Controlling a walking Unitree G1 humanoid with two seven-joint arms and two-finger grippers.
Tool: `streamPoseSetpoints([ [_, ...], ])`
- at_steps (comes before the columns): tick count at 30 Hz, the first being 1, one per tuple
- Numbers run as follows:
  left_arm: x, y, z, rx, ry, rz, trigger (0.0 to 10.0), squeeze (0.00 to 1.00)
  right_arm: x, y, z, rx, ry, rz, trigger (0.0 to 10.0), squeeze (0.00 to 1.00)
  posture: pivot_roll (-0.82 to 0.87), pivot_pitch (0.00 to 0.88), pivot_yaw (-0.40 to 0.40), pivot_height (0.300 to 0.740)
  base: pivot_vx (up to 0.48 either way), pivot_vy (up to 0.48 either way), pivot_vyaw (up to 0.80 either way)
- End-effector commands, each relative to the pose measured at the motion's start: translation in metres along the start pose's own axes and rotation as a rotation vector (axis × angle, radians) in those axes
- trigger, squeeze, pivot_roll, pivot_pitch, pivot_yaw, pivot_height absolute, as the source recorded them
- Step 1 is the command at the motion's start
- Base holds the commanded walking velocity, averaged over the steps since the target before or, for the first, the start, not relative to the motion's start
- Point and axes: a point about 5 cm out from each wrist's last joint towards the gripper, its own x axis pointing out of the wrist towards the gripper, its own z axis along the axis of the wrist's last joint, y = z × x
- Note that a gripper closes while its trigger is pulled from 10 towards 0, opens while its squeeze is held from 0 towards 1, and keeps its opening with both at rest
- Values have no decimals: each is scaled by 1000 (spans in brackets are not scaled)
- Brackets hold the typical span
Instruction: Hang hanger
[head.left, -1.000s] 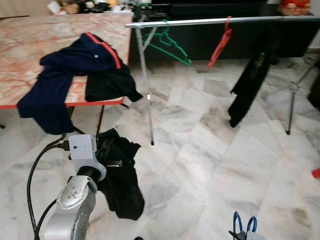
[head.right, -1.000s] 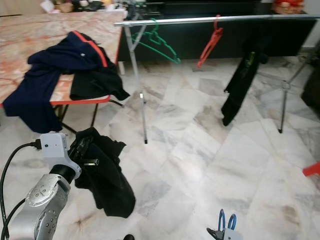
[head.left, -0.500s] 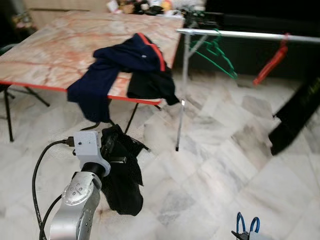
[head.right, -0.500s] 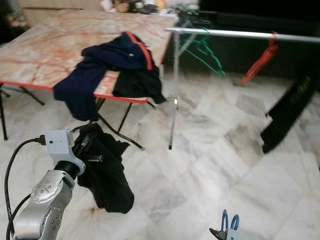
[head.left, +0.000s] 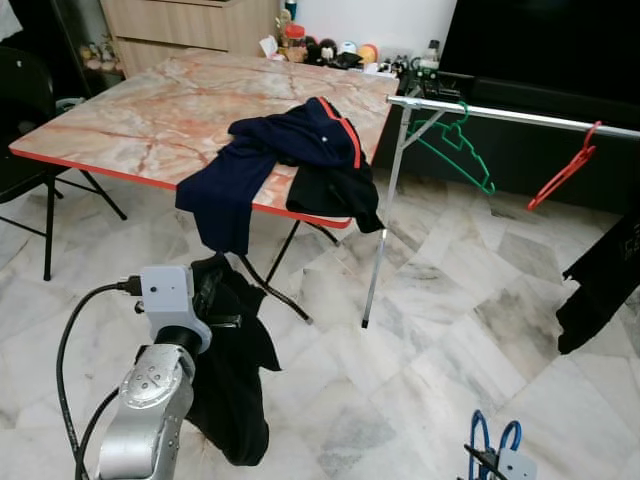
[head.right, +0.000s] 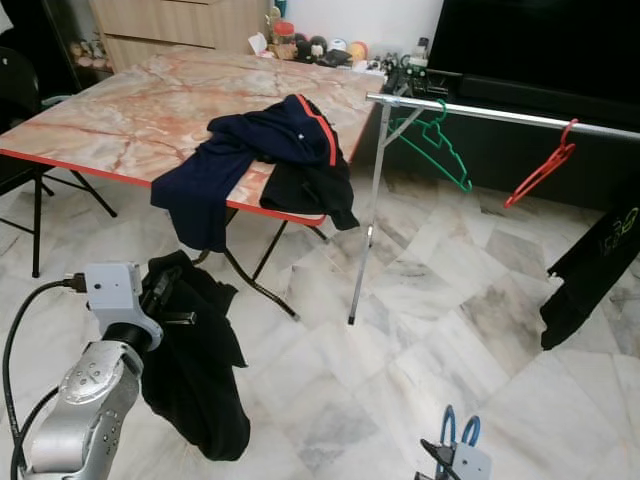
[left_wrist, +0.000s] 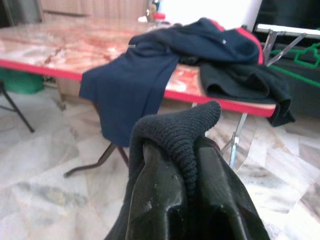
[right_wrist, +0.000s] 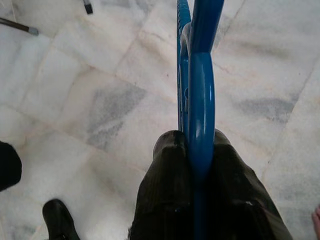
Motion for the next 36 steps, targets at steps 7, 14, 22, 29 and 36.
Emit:
streamPoseSetpoints([
  [7, 4, -5, 11, 6, -46, -35, 10000, 0, -1, -6, -5, 20, 13, -25, 10000, 0, 73, 83, -34, 740, 0, 402, 0],
  [14, 6, -7, 15, 1, -56, -42, 10000, 0, -2, -8, -9, 29, 28, -38, 10000, 0, 80, 87, -34, 740, 0, 470, 0],
  [22, 6, -7, 14, 3, -50, -54, 10000, 0, -2, -8, -8, 56, 18, -43, 10000, 0, 70, 84, -24, 740, 0, 480, 0],
  [29, 4, -6, 14, 5, -45, -60, 10000, 0, -2, -9, -10, 52, 26, -38, 10000, 0, 74, 82, -21, 740, 0, 480, -796],
  [36, 3, -5, 14, 8, -41, -66, 10000, 0, -3, -8, -11, 59, 29, -35, 10000, 0, 75, 93, -20, 740, 0, 480, -774],
])
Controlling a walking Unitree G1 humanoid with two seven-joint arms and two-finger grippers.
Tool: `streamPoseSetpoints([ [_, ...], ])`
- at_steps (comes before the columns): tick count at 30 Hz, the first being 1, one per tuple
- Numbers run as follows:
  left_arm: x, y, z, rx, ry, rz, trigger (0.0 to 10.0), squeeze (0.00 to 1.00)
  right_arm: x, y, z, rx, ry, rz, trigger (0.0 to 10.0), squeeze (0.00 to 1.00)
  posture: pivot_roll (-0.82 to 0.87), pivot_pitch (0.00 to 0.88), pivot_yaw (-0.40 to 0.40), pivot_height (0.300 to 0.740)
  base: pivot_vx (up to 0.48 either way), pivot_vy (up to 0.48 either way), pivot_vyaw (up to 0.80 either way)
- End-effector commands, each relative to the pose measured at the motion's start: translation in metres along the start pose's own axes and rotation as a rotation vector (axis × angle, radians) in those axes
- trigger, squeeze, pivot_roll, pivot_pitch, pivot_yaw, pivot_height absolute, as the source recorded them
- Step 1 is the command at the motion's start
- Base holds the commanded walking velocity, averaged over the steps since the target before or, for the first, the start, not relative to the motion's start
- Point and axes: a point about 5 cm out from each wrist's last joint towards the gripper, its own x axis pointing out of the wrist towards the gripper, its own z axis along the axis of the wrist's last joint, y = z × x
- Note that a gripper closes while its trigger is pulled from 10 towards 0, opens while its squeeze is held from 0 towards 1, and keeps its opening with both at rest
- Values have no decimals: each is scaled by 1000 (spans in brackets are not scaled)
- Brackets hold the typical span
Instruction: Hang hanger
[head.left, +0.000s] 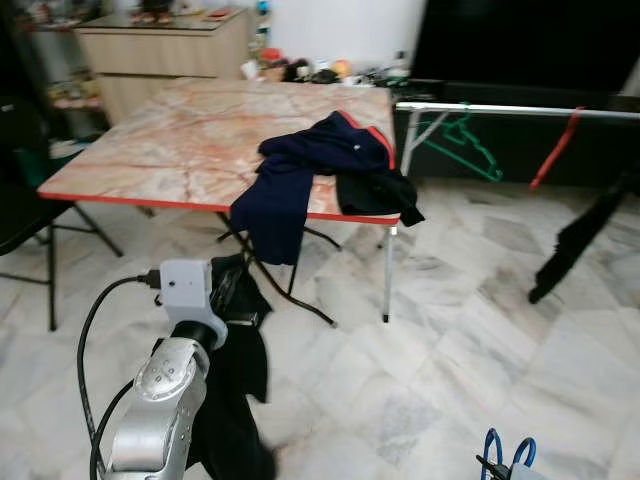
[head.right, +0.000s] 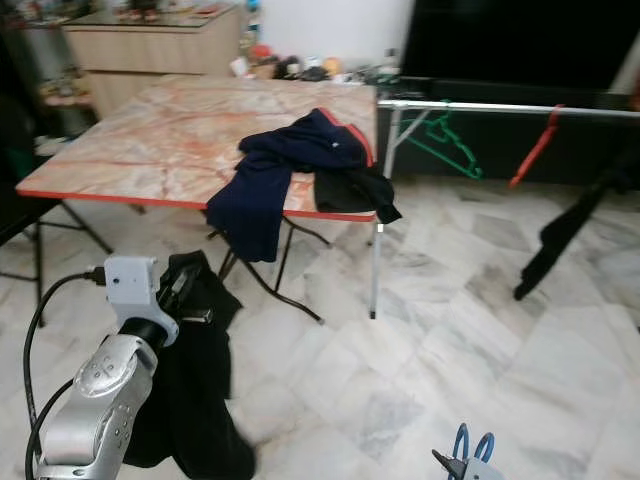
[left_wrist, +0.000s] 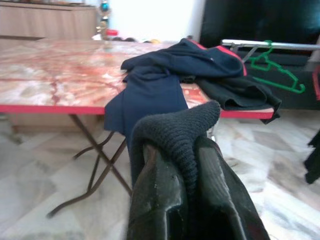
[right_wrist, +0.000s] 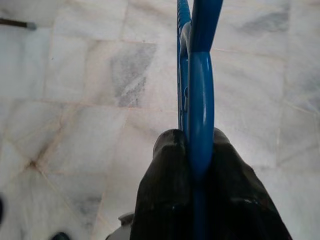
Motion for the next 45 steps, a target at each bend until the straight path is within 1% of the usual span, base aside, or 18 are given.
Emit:
streamPoseSetpoints([
  [1, -1, 5, 8, 9, -27, 9, 10000, 0, 0, 7, -1, 11, 0, 18, 10000, 0, 76, 96, -21, 740, 0, 480, -763],
  [8, -2, 6, 8, 9, -25, 13, 10000, 0, 0, 7, -1, 4, -2, 17, 10000, 0, 81, 104, -23, 740, 0, 480, -760],
  [9, -3, 7, 8, 12, -24, 17, 10000, 0, 0, 7, 0, -16, -9, 15, 10000, 0, 84, 106, -23, 740, 0, 480, 0],
  [20, -3, 8, 10, 15, -26, 21, 10000, 0, 0, 10, -1, -18, -5, 26, 10000, 0, 84, 107, -21, 740, 0, 480, 0],
  [22, -2, 8, 12, 4, -36, 28, 10000, 0, -1, 9, -2, -18, -2, 28, 10000, 0, 83, 106, -22, 740, 0, 431, 0],
  [25, -2, 10, 14, 10, -48, 32, 10000, 0, -1, 9, -2, -19, -1, 27, 10000, 0, 84, 109, -21, 740, 0, 0, 0],
  [27, -3, 11, 13, -4, -50, 36, 10000, 0, -1, 9, -2, -30, 2, 26, 10000, 0, 84, 110, -21, 740, 0, 0, 0],
  [30, -5, 17, 17, -58, -71, 64, 10000, 0, -1, 9, -2, -34, 4, 31, 10000, 0, 81, 109, -22, 740, 0, 0, 0],
  [33, -6, 18, 19, -51, -73, 68, 10000, 0, 0, 8, -2, -34, 6, 31, 10000, 0, 85, 107, -25, 740, 0, 0, 0],
  [39, -5, 15, 18, -45, -70, 46, 10000, 0, 0, 8, -2, -41, 6, 35, 10000, 0, 84, 104, -30, 740, 0, 0, 0],
  [42, -6, 12, 17, -46, -70, 33, 10000, 0, 0, 9, -2, -69, 8, 47, 10000, 0, 85, 106, -31, 740, 346, 0, 0],
  [45, -5, 11, 18, -48, -68, 28, 10000, 0, -1, 9, -3, -71, 11, 49, 10000, 0, 85, 106, -31, 740, 480, 0, 0],
])
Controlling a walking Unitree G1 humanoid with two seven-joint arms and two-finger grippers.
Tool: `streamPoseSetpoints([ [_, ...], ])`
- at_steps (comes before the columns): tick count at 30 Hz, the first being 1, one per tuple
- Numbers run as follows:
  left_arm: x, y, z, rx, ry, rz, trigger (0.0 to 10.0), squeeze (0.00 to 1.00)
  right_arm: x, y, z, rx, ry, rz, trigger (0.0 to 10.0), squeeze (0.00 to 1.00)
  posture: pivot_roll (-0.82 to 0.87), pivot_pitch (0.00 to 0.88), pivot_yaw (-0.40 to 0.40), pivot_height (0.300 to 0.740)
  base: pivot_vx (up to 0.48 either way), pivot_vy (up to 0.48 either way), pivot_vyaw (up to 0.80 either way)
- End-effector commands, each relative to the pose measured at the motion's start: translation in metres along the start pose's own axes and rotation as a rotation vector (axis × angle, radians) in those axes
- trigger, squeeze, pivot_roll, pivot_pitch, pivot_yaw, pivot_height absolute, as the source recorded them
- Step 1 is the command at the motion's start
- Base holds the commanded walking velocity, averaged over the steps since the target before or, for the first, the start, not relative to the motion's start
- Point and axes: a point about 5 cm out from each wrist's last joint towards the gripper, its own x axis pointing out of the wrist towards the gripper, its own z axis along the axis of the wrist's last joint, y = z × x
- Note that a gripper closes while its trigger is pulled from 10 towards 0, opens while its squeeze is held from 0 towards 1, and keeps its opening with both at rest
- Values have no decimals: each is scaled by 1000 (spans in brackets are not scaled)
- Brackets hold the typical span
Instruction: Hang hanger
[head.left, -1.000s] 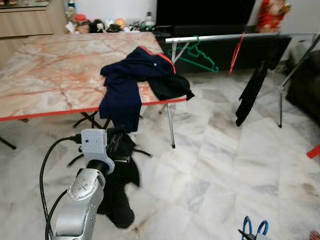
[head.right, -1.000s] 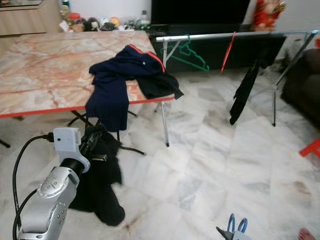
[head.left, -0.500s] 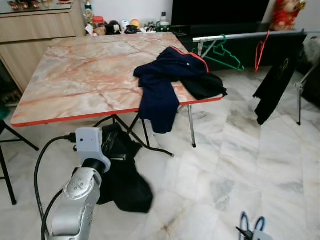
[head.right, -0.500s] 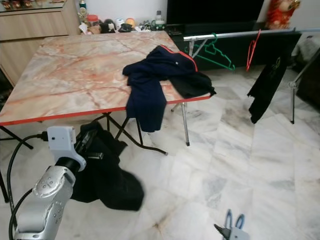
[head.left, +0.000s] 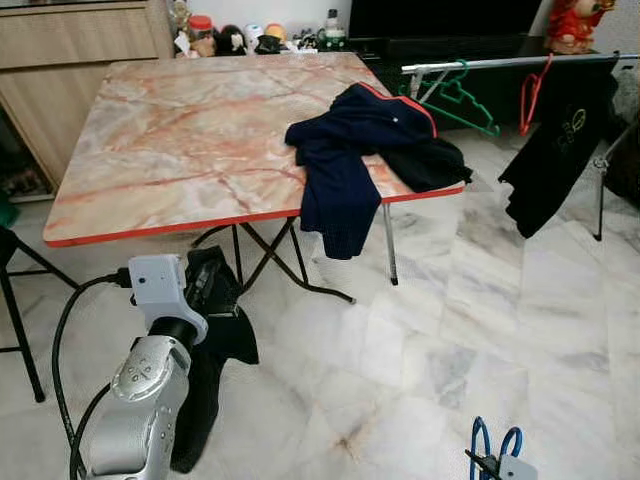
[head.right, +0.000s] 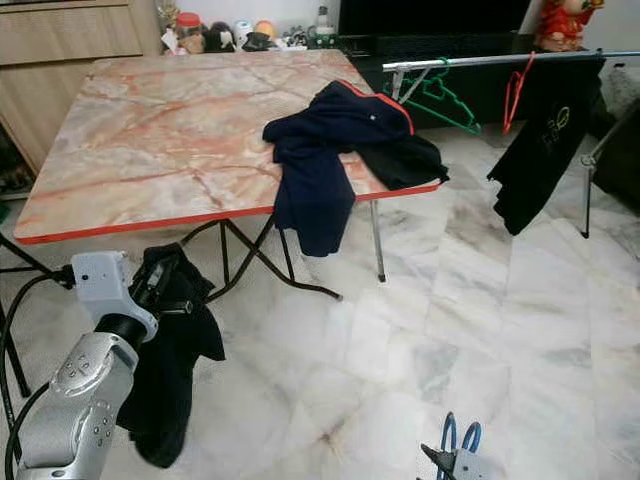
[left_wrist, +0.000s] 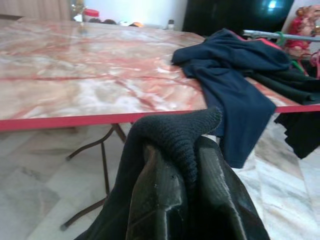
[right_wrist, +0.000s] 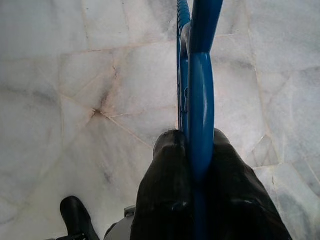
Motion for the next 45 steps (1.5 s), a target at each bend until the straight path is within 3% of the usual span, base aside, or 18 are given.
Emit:
streamPoseSetpoints([
  [1, 0, -4, 13, 3, -54, -21, 10000, 0, 0, -1, -2, -7, 9, 0, 10000, 0, 85, 106, -30, 740, 480, 0, 0],
  [15, 7, -9, 22, -5, -77, -59, 10000, 0, -1, 2, -4, -9, 13, 7, 10000, 0, 72, 126, -12, 740, 480, 0, 0],
  [23, 19, -15, 41, 35, -128, -123, 10000, 0, -1, 3, -6, -13, 21, 9, 10000, 0, 77, 129, -17, 740, 480, 0, 0],
  [26, 46, -34, 101, 89, -311, -236, 10000, 0, -1, 4, -7, -18, 20, 16, 10000, 0, 90, 123, -20, 740, 480, 0, 0],
  [27, 60, -48, 134, 108, -409, -294, 10000, 0, -1, 5, -7, -20, 20, 17, 10000, 0, 95, 121, -19, 740, 480, 0, 0],
  [31, 77, -70, 167, 137, -512, -366, 10000, 0, -1, 6, -6, -22, 18, 19, 10000, 0, 97, 111, -16, 740, 480, 0, 0],
  [33, 91, -95, 186, 148, -575, -435, 10000, 0, -1, 7, -4, -34, 16, 32, 10000, 0, 104, 106, -18, 740, 480, 0, 0],
  [34, 97, -116, 201, 147, -624, -499, 10000, 0, -1, 8, -4, -37, 16, 35, 10000, 0, 100, 103, -15, 740, 480, 0, 0],
  [36, 102, -144, 216, 122, -646, -566, 10000, 0, -1, 9, -4, -32, 14, 33, 10000, 0, 84, 89, -3, 740, 480, 0, 0],
  [40, 107, -157, 210, 156, -604, -587, 10000, 0, 0, 9, -3, -31, 10, 33, 10000, 0, 71, 84, 1, 740, 480, 0, 0],
  [42, 108, -165, 196, 147, -559, -614, 10000, 0, -1, 10, -3, -30, 9, 33, 10000, 0, 68, 84, 0, 740, 480, 0, 0],
  [44, 108, -165, 188, 147, -536, -622, 10000, 0, -1, 10, -4, -30, 10, 34, 10000, 0, 71, 89, 0, 740, 480, 0, 0],
  [45, 109, -160, 176, 115, -476, -617, 10000, 0, -1, 10, -4, -42, 15, 39, 10000, 0, 71, 89, 0, 740, 0, 0, 0],
])
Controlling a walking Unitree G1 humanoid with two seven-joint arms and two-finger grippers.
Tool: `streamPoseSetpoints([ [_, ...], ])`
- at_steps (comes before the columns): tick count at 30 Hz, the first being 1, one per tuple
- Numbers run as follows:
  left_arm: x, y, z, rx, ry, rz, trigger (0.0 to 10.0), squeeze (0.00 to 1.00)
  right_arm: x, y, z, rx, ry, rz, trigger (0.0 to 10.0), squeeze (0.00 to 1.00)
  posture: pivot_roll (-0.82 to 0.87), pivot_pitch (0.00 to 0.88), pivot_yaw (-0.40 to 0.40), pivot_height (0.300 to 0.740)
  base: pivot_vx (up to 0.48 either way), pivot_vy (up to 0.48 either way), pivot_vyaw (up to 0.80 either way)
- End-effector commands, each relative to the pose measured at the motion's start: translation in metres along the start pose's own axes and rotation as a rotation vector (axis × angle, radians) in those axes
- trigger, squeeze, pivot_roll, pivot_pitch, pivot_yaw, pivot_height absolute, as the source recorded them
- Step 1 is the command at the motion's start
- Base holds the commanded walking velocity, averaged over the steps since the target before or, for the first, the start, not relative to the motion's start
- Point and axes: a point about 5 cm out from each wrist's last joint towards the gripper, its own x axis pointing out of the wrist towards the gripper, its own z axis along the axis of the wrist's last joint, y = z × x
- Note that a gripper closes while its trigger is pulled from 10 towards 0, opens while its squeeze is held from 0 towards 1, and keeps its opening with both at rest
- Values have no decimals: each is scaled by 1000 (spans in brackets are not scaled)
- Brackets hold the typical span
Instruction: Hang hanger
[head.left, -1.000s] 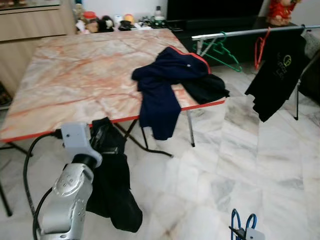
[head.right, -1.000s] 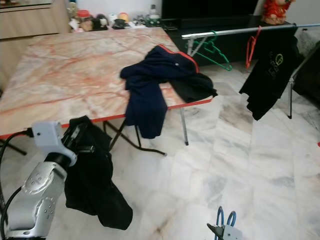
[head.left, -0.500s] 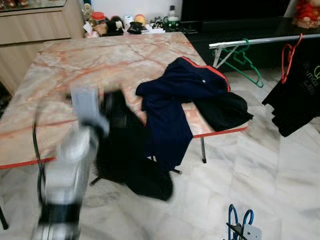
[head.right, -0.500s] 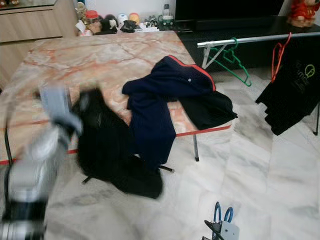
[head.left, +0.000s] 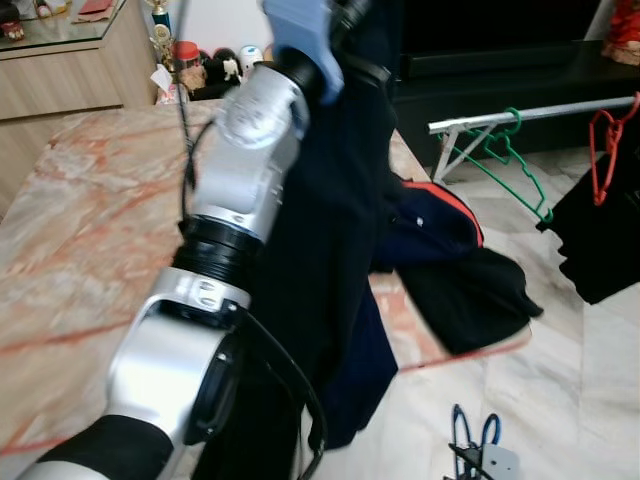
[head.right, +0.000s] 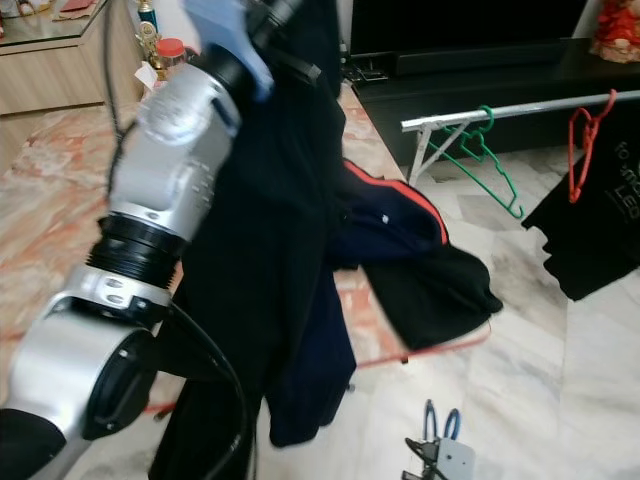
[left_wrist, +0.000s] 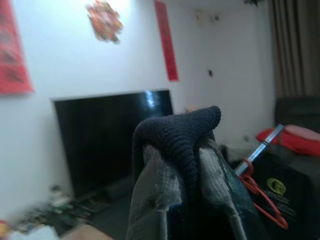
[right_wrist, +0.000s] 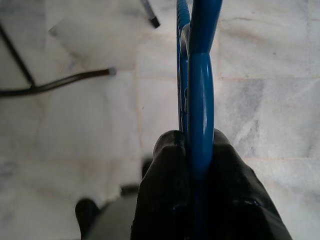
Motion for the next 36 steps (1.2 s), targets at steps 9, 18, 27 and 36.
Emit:
streamPoseSetpoints([
  [9, -60, 10, -53, -110, 171, 60, 10000, 0, -2, -5, -10, 4, 29, -15, 10000, 0, 74, 118, -10, 740, 0, 0, 0],
  [18, -151, -6, -94, -29, 548, -11, 10000, 0, -3, -7, -13, -17, 39, -17, 10000, 0, 88, 144, -19, 740, 0, 0, 0],
  [27, -184, -23, -95, -144, 588, 95, 10000, 1000, -3, -7, -13, -29, 38, -18, 10000, 0, 85, 142, -24, 740, 0, 0, 0],
  [36, -204, -9, -77, -128, 520, 316, 10000, 1000, -3, -8, -13, -37, 38, -24, 10000, 0, 96, 146, -28, 740, 0, 0, 0],
])
